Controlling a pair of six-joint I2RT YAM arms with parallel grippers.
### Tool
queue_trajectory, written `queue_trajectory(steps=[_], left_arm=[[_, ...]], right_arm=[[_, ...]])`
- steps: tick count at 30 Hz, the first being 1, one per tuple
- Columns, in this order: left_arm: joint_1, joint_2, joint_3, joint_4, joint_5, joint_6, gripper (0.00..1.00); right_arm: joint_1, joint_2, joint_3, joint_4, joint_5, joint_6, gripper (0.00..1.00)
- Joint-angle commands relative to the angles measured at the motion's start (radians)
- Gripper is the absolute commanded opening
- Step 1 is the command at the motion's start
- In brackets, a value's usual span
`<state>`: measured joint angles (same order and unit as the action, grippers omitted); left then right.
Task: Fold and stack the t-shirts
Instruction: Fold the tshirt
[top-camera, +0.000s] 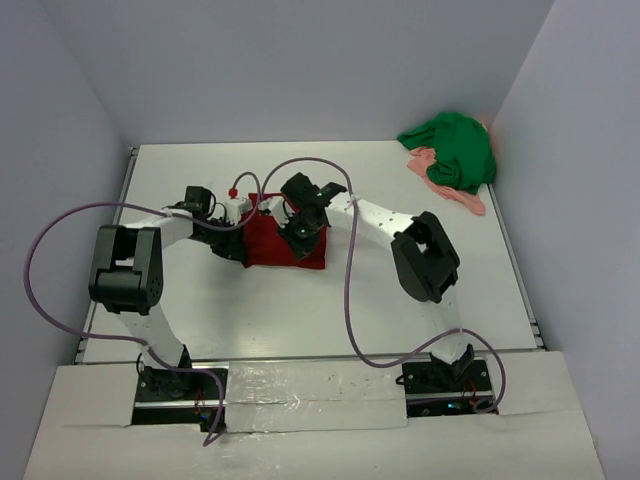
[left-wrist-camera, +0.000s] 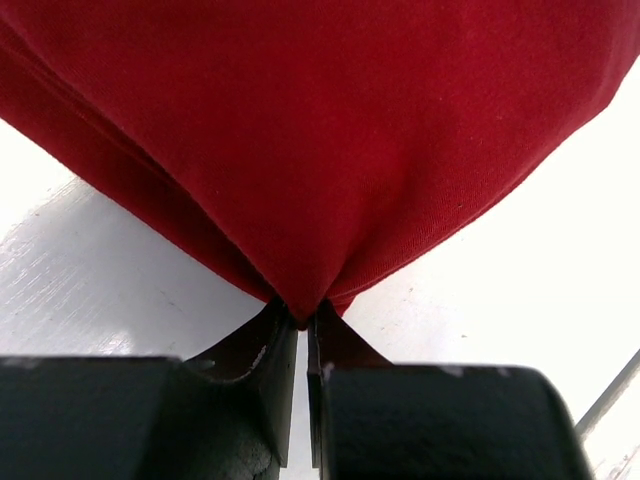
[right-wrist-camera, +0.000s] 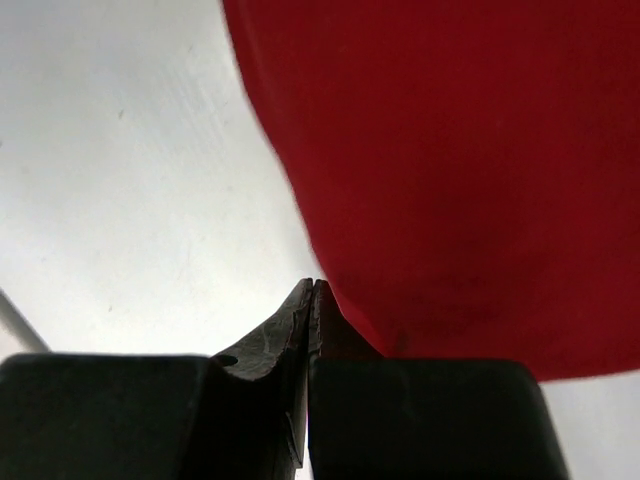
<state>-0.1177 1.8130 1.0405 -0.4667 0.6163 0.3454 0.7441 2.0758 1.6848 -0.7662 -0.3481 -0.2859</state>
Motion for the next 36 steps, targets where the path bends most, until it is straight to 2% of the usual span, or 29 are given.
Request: queue_trajectory(steps=[1, 5, 13, 23, 28, 31, 32, 34, 36], left_arm=[[-0.014, 0.017, 0.013, 0.008, 0.022, 0.004, 0.14], [-0.014, 0.006, 0.010, -0.006, 0.031, 0.009, 0.14], [-0.014, -0.027, 0.024, -0.095, 0.046, 0.043, 0.15], [0.004, -0.023, 0.148, -0.404, 0.045, 0.286, 0.19], [0.013, -0.015, 0.176, -0.455, -0.007, 0.328, 0.27], [0.013, 0.011, 0.187, -0.492, 0.016, 0.339, 0.40], [0.012, 0.022, 0.185, -0.503, 0.022, 0.346, 0.57], [0.012, 0.026, 0.184, -0.515, 0.048, 0.359, 0.99], [0.012, 0.019, 0.181, -0.512, 0.057, 0.356, 0.99]], right_arm=[[0.003, 0.056, 0.074, 0.051, -0.022, -0.004, 0.00], [0.001, 0.105, 0.067, 0.036, -0.014, -0.027, 0.00], [-0.044, 0.083, -0.019, 0.042, -0.009, -0.050, 0.00], [-0.106, -0.016, -0.140, 0.094, -0.029, -0.058, 0.00], [-0.114, -0.026, -0.174, 0.120, -0.042, -0.056, 0.00], [-0.115, -0.036, -0.178, 0.127, -0.043, -0.056, 0.00], [-0.118, -0.039, -0.177, 0.127, -0.042, -0.058, 0.00], [-0.120, -0.043, -0.177, 0.125, -0.037, -0.064, 0.00], [-0.120, -0.048, -0.178, 0.122, -0.037, -0.071, 0.00]])
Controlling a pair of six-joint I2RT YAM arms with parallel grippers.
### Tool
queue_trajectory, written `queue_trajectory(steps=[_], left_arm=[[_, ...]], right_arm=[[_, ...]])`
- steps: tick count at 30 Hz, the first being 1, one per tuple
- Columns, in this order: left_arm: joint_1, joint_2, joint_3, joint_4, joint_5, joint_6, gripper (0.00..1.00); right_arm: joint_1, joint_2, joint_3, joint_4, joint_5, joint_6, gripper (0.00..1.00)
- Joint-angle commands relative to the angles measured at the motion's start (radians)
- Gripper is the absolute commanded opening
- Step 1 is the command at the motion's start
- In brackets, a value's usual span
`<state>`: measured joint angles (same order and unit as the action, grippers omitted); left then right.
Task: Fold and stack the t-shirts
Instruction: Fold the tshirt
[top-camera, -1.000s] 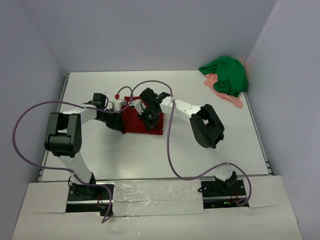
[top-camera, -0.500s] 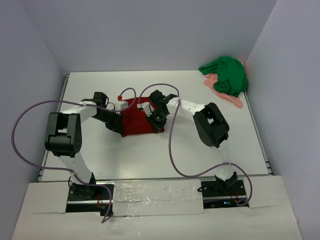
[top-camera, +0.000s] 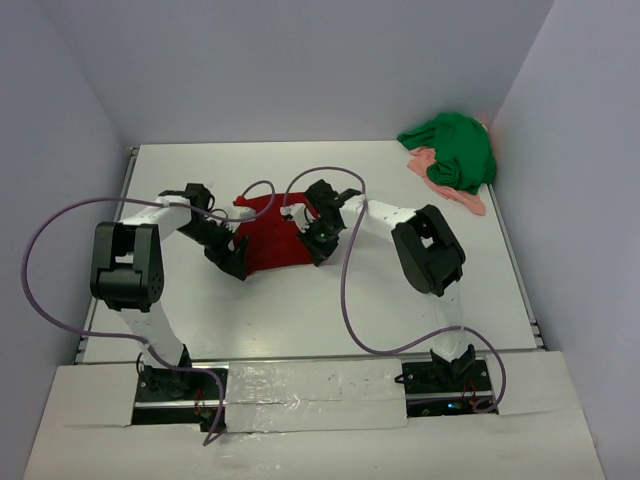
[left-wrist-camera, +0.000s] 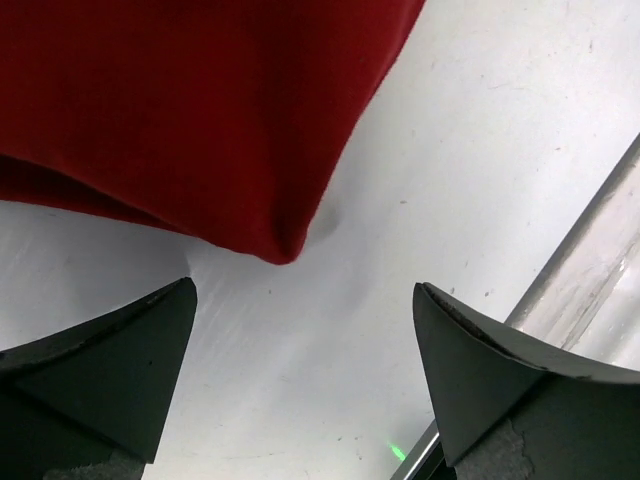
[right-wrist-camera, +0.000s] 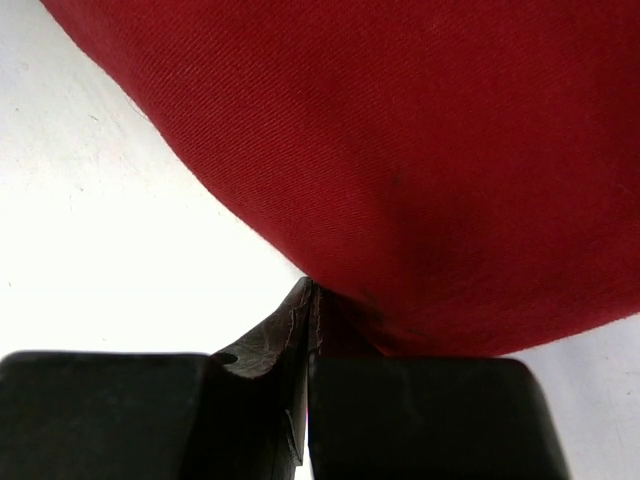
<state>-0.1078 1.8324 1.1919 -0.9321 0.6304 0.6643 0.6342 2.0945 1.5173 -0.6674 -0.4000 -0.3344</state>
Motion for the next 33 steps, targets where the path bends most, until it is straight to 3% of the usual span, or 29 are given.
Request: queue_trajectory(steps=[1, 8, 11, 13, 15, 17, 19, 20, 21, 22, 23, 24, 25, 33], left_arm=[[0.002, -0.018, 0.028, -0.044, 0.043, 0.037, 0.99], [0.023, -0.166, 0.107, -0.031, 0.118, 0.011, 0.99], [0.045, -0.240, 0.167, 0.051, 0.129, -0.083, 0.99], [0.060, -0.315, 0.155, 0.245, 0.124, -0.241, 0.99], [0.062, -0.370, 0.100, 0.431, 0.068, -0.363, 0.99], [0.056, -0.410, 0.020, 0.644, 0.026, -0.465, 0.99], [0.056, -0.372, -0.003, 0.729, 0.011, -0.532, 0.98], [0.054, -0.346, 0.003, 0.752, 0.026, -0.549, 0.94], [0.054, -0.282, 0.024, 0.753, 0.069, -0.574, 0.78], [0.050, -0.247, 0.034, 0.756, 0.084, -0.591, 0.65], [0.045, -0.217, 0.040, 0.762, 0.103, -0.603, 0.46], [0.040, -0.162, 0.049, 0.763, 0.117, -0.612, 0.09], [0.028, -0.136, 0.046, 0.777, 0.118, -0.620, 0.00], [-0.079, 0.065, 0.112, 0.656, 0.199, -0.523, 0.00]], right_arm=[[-0.008, -0.070, -0.012, 0.022, 0.018, -0.028, 0.00], [-0.010, -0.174, -0.103, 0.064, 0.007, -0.097, 0.00], [-0.011, -0.260, -0.166, 0.078, 0.004, -0.130, 0.10], [-0.019, -0.336, -0.196, 0.101, 0.021, -0.134, 0.26], [-0.036, -0.399, -0.223, 0.137, 0.076, -0.123, 0.32], [-0.071, -0.441, -0.217, 0.140, 0.104, -0.097, 0.31], [-0.102, -0.458, -0.206, 0.135, 0.145, -0.075, 0.27], [-0.117, -0.462, -0.181, 0.115, 0.159, -0.071, 0.24], [-0.148, -0.470, -0.172, 0.108, 0.202, -0.052, 0.08], [-0.163, -0.476, -0.164, 0.100, 0.223, -0.045, 0.00], [-0.181, -0.487, -0.145, 0.082, 0.240, -0.040, 0.00], [-0.218, -0.496, -0.140, 0.074, 0.250, -0.025, 0.00], [-0.241, -0.508, -0.138, 0.068, 0.242, -0.022, 0.00], [-0.381, -0.602, -0.161, 0.051, 0.265, 0.031, 0.00]])
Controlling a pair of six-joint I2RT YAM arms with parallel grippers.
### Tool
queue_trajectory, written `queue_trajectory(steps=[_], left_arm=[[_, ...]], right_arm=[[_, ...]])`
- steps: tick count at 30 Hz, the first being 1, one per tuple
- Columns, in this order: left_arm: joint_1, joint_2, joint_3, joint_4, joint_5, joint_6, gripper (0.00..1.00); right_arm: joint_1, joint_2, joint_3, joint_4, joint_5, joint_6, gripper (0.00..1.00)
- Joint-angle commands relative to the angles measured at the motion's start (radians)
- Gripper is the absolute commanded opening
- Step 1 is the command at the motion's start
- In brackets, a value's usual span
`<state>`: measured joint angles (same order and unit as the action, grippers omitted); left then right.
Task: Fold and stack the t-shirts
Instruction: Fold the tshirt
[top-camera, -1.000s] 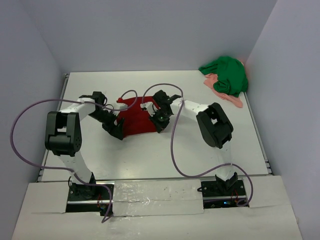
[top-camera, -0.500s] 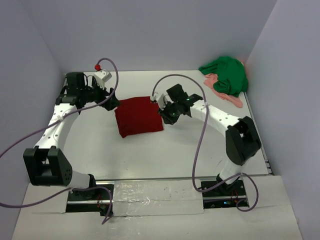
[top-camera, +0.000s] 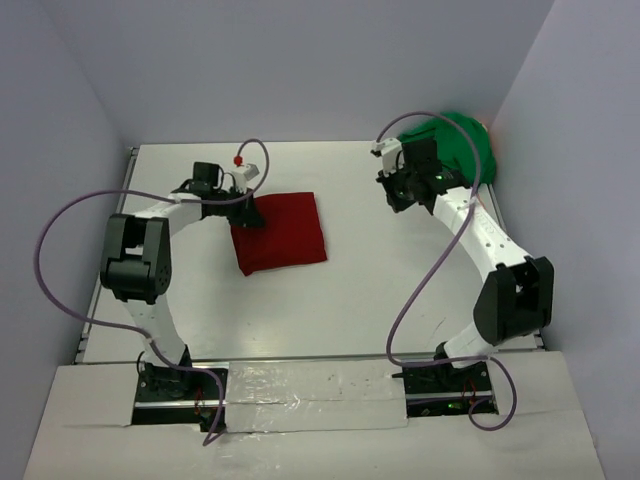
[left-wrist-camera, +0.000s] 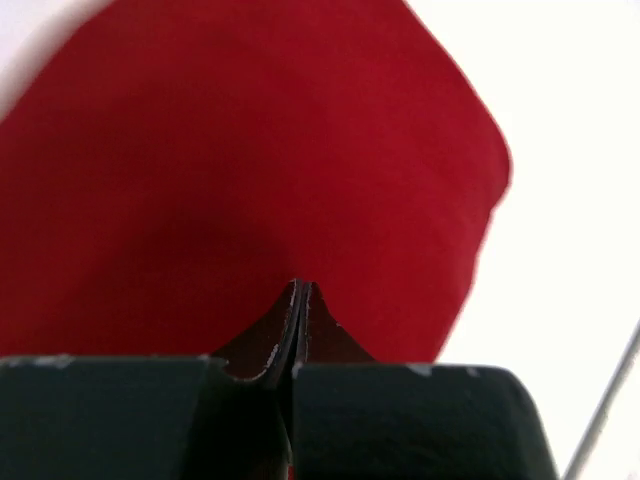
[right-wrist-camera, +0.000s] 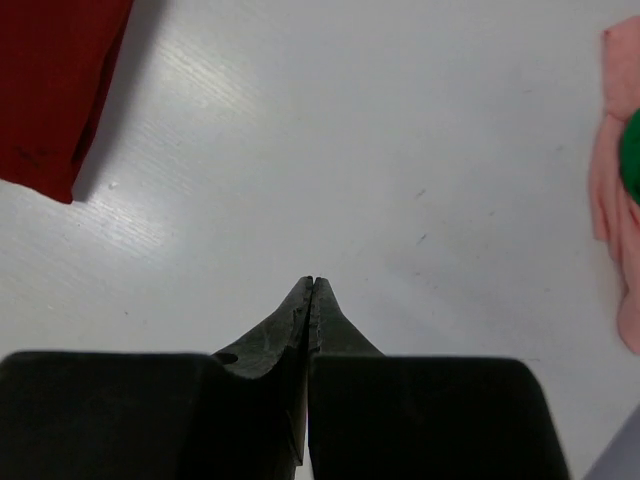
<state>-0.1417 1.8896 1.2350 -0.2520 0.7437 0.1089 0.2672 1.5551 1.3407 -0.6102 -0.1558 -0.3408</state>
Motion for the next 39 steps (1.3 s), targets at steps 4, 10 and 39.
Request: queue_trajectory(steps=[4, 10, 39], left_arm=[[-0.111, 0.023, 0.080, -0.036, 0.108, 0.043, 0.00], [-0.173, 0.037, 0.092, -0.047, 0.091, 0.034, 0.00], [0.105, 0.445, 0.619, -0.303, -0.547, -0.089, 0.00]], right_arm=[[-0.039, -0.053, 0.015, -0.011, -0.002, 0.065, 0.00], [-0.040, -0.021, 0.028, -0.036, -0.007, 0.066, 0.00], [-0.140, -0.270, 0.020, -0.023, -0.037, 0.072, 0.00]])
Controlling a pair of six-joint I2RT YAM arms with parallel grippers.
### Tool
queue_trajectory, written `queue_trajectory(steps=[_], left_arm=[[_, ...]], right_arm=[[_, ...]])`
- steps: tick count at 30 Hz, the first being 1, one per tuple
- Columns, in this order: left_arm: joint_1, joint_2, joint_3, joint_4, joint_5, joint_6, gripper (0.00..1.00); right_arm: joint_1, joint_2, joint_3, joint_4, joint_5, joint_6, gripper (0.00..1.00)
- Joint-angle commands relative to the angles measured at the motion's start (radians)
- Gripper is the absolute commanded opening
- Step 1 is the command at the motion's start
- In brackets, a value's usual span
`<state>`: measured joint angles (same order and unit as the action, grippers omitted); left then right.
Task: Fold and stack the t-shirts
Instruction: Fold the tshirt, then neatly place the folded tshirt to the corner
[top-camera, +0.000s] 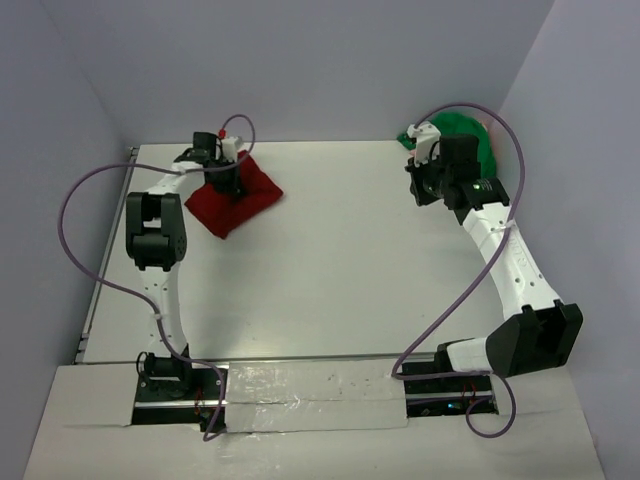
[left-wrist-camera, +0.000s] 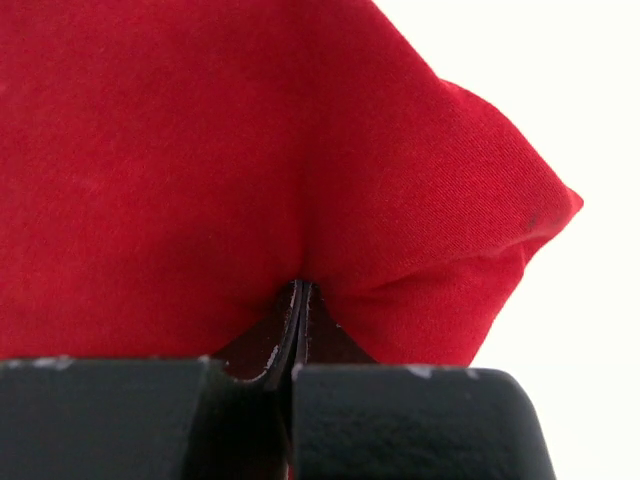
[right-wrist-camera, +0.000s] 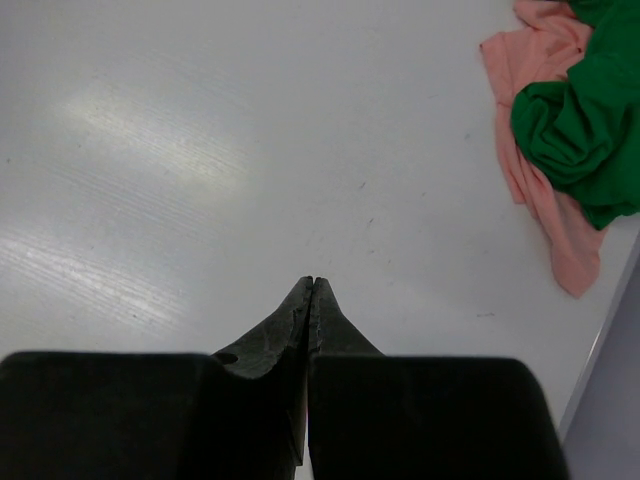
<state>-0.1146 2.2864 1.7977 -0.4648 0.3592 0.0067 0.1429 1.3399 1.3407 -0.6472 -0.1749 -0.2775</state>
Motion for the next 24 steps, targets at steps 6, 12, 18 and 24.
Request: queue_trajectory(steps=[6, 12, 18, 24], left_arm=[[0.197, 0.100, 0.190, -0.115, -0.203, 0.033, 0.00], [0.247, 0.122, 0.219, -0.037, -0.244, 0.079, 0.00], [0.265, 0.215, 0.379, -0.006, -0.252, 0.087, 0.00], [0.267, 0.265, 0.477, 0.126, -0.337, 0.046, 0.00]], right_arm=[[-0.042, -0.077, 0.011, 0.015, -0.046, 0.012, 0.00], [-0.051, -0.094, 0.006, 0.014, -0.072, 0.012, 0.00], [-0.058, -0.107, 0.000, 0.014, -0.087, 0.015, 0.00], [-0.063, -0.126, -0.008, 0.018, -0.103, 0.020, 0.00]])
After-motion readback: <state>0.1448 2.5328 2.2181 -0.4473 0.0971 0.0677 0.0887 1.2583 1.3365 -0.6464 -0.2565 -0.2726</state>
